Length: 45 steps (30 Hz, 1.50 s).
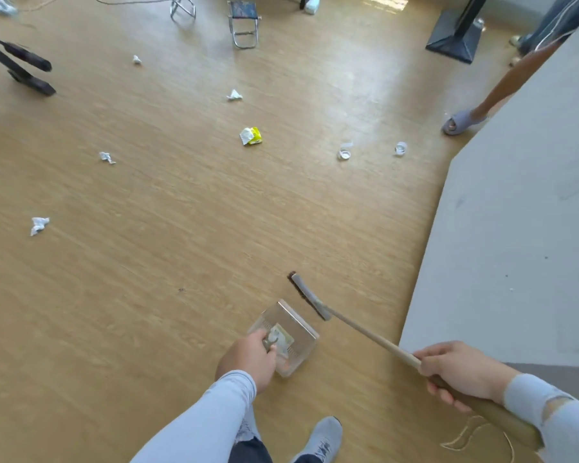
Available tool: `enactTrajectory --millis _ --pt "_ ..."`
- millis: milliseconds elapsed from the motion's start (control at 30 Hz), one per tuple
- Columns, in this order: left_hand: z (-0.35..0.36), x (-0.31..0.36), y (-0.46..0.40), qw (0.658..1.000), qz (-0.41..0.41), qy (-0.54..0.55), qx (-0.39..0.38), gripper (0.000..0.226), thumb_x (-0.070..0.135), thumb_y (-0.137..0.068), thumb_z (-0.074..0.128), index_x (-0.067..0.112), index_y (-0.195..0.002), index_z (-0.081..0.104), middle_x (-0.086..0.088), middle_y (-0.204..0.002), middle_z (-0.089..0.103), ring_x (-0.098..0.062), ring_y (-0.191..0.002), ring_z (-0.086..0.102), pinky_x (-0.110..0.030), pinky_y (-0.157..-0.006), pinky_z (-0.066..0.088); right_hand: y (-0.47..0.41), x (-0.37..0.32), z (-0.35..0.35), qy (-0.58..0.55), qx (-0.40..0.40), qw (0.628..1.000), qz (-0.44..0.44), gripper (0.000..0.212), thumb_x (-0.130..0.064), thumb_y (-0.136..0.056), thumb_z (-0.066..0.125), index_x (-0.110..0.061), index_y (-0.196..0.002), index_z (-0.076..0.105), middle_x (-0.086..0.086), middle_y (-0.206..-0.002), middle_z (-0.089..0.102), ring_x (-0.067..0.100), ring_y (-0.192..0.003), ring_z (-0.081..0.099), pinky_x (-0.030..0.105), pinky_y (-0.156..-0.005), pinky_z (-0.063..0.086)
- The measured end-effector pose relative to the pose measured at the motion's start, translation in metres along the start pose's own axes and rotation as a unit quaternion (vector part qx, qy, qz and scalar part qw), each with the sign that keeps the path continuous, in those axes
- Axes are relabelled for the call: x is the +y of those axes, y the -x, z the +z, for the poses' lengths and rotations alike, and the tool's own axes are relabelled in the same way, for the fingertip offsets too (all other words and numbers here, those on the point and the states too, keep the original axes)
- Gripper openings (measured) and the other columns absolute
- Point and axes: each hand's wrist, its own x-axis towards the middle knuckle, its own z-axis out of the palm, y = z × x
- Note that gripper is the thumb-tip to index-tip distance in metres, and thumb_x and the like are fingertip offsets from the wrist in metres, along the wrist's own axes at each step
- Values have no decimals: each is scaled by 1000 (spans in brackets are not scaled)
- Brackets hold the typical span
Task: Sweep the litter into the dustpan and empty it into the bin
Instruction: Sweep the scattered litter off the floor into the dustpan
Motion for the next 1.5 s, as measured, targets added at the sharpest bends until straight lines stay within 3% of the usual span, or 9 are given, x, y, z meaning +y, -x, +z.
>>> enactTrajectory --millis 133,233,367,467,633,867,1067,1233,1500 --pt "-52 -1 8 999 28 20 -1 30 47 -87 56 39 -115 65 12 -104 74 -22 -94 69 -32 -82 56 36 -28 0 -6 61 998 -21 16 -2 -90 51 1 -91 67 8 -51 58 17 -32 45 22 -38 41" --pt "-98 5 9 998 52 33 2 23 43 -88 60 36 -108 68 12 -94 73 -18 -81 68 -26 -70 52 48 -42 -8 -15 122 992 -23 17 -4 -90 53 0 -93 70 9 -56 62 16 -36 49 22 -39 44" --pt "-136 17 3 995 87 45 20 21 43 -89 62 29 -103 68 9 -95 73 -23 -92 68 -32 -84 55 44 -53 -22 -61 154 986 -12 17 -5 -90 53 1 -92 69 11 -60 62 17 -40 50 22 -40 42" --pt "-150 37 -8 993 101 56 21 13 42 -91 63 32 -98 66 14 -88 69 -18 -87 67 -29 -77 52 35 -58 -34 -114 162 980 -10 13 -6 -89 53 -2 -83 64 13 -61 62 22 -46 48 23 -42 40" --pt "-167 97 -46 991 110 63 34 4 39 -90 64 36 -91 63 15 -88 70 -19 -88 68 -31 -82 55 -3 -73 -82 -142 161 977 -8 14 -5 -87 53 -4 -77 63 14 -61 61 23 -50 48 24 -45 39" --pt "-182 223 -115 993 97 31 53 19 35 -93 64 34 -74 61 6 -73 67 -20 -74 65 -30 -71 51 -77 -106 -200 -187 160 969 -2 14 -3 -88 51 -1 -79 62 17 -63 62 22 -44 50 21 -45 40" --pt "-186 319 -173 992 107 21 57 12 38 -91 64 31 -100 69 14 -78 64 -22 -80 67 -32 -78 55 -113 -140 -298 -191 168 967 14 15 -6 -88 52 2 -84 65 16 -68 64 22 -50 52 25 -47 42" --pt "-193 371 -220 993 103 24 52 15 39 -92 64 31 -103 68 16 -79 63 -24 -84 67 -36 -83 57 -138 -171 -355 -195 173 965 34 15 -7 -86 53 1 -81 64 18 -70 64 25 -55 51 26 -48 43" --pt "-219 447 -328 993 113 37 17 13 36 -95 62 29 -103 68 16 -72 58 -18 -71 59 -29 -70 47 -175 -245 -430 -201 190 959 60 14 -7 -89 52 1 -83 62 17 -68 64 22 -50 50 23 -45 41"
